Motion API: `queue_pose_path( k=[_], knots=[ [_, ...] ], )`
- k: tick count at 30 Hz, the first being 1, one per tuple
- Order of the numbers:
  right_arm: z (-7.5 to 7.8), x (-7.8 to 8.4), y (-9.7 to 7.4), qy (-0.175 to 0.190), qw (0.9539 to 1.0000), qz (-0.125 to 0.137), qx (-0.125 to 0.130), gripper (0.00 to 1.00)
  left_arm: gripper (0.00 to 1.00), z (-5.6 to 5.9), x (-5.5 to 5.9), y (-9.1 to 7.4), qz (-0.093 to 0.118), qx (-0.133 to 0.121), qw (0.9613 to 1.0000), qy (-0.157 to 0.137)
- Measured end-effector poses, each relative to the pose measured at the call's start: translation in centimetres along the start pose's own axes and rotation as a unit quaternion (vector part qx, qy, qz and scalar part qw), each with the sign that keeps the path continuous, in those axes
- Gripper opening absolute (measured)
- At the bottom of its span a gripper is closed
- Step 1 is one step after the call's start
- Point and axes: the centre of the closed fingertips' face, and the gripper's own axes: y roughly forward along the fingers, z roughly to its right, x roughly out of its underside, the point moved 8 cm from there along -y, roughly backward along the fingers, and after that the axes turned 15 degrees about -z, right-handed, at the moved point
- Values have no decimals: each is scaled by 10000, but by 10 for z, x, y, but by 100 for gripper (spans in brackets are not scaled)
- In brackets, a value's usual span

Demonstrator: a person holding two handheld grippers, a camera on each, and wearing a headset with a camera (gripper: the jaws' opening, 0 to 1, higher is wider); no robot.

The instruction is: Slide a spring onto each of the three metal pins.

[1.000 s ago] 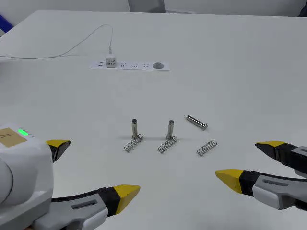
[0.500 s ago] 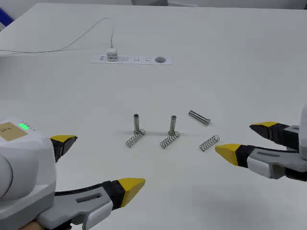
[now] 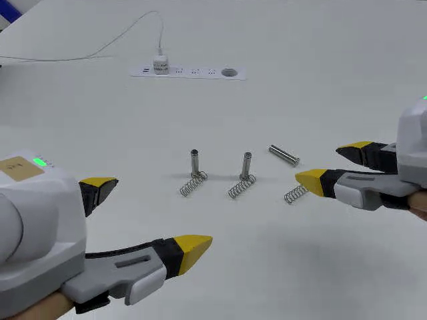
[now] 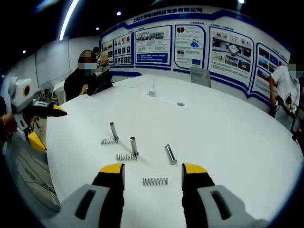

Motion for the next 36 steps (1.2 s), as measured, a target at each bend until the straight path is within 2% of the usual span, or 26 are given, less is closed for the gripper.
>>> queue_pose_path(
  k=[12,18,26,36],
  knots=[
    [11,-15,31,-165,9997,-144,-93,44,85,-2,-1,5,-15,8,10000,8],
    [16,-17,47,-315,9992,-248,-44,40,85,-2,-1,8,-29,34,10000,1],
    [22,-20,69,-278,9989,-334,-181,36,85,-2,-2,14,-28,78,10000,-25],
    [31,-26,94,-413,9981,-418,-179,31,85,-2,-4,21,-37,129,9999,-32]
  ],
)
